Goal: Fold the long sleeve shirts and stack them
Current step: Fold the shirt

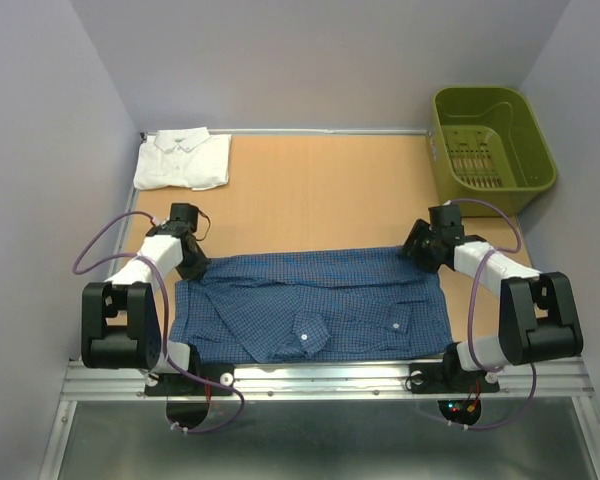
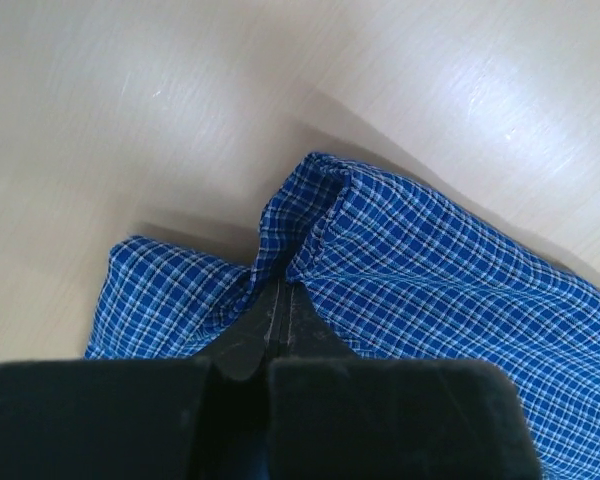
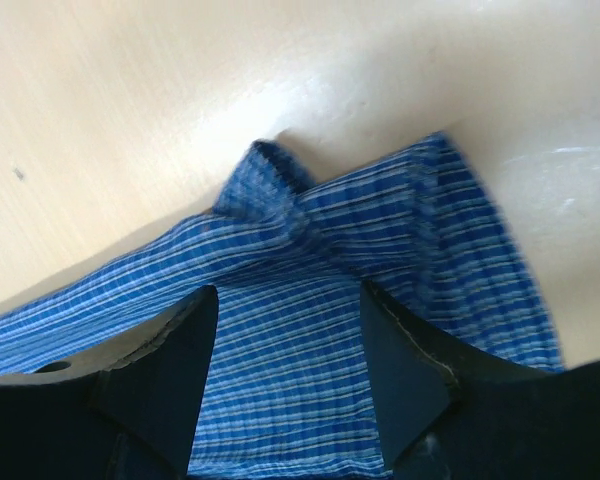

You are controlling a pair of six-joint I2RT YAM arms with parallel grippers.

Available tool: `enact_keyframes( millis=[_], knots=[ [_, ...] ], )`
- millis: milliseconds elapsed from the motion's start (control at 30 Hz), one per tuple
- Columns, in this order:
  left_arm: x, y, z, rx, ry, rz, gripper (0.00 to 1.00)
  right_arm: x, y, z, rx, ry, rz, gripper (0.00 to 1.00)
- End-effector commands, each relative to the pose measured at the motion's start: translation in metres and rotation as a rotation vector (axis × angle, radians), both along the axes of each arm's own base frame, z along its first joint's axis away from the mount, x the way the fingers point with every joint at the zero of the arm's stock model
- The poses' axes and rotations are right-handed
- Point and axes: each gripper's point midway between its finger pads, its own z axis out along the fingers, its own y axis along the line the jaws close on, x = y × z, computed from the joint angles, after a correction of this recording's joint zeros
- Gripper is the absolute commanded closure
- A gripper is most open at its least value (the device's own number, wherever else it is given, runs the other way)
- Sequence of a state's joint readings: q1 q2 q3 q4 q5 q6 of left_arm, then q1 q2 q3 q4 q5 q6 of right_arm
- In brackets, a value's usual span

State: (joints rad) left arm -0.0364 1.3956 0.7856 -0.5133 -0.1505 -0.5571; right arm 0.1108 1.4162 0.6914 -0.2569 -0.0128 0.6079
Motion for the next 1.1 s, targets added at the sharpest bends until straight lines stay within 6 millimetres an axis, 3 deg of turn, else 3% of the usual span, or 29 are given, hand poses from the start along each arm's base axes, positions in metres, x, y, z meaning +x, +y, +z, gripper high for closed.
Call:
enact_keyframes(
  millis=[0, 200, 233, 333, 467, 567, 700, 800, 1067],
  knots=[
    [-0.004, 0.009, 0.008, 0.016, 0.021, 0.010, 0.91, 0.010, -0.017, 0.014, -0.069, -0.050, -0.075, 0.36],
    [0.015, 0.009, 0.041, 0.007, -0.114, 0.029, 0.60, 0.032, -0.008, 0.061, -0.053, -0.179, 0.001, 0.36],
    [0.018, 0.004, 0.047, -0.016, -0.142, 0.022, 0.50, 0.031, -0.006, 0.066, -0.044, -0.188, 0.022, 0.36],
    [0.024, -0.006, 0.061, -0.074, -0.217, 0.002, 0.32, 0.025, 0.013, 0.072, 0.039, -0.188, 0.090, 0.36],
    [0.025, -0.025, 0.064, -0.136, -0.239, -0.036, 0.32, 0.009, 0.025, 0.058, 0.089, -0.121, 0.118, 0.37],
    [0.029, -0.036, 0.063, -0.147, -0.251, -0.056, 0.43, -0.001, 0.025, 0.044, 0.083, -0.084, 0.115, 0.40],
    [0.041, -0.053, 0.047, -0.148, -0.227, -0.092, 0.47, -0.005, 0.028, 0.021, 0.072, -0.007, 0.138, 0.40],
    [0.051, -0.060, 0.032, -0.138, -0.200, -0.104, 0.49, 0.002, 0.028, 0.011, 0.056, 0.028, 0.142, 0.41],
    [0.077, -0.041, 0.003, -0.057, -0.145, -0.029, 0.51, 0.039, 0.022, -0.018, -0.005, 0.097, 0.124, 0.41]
  ],
)
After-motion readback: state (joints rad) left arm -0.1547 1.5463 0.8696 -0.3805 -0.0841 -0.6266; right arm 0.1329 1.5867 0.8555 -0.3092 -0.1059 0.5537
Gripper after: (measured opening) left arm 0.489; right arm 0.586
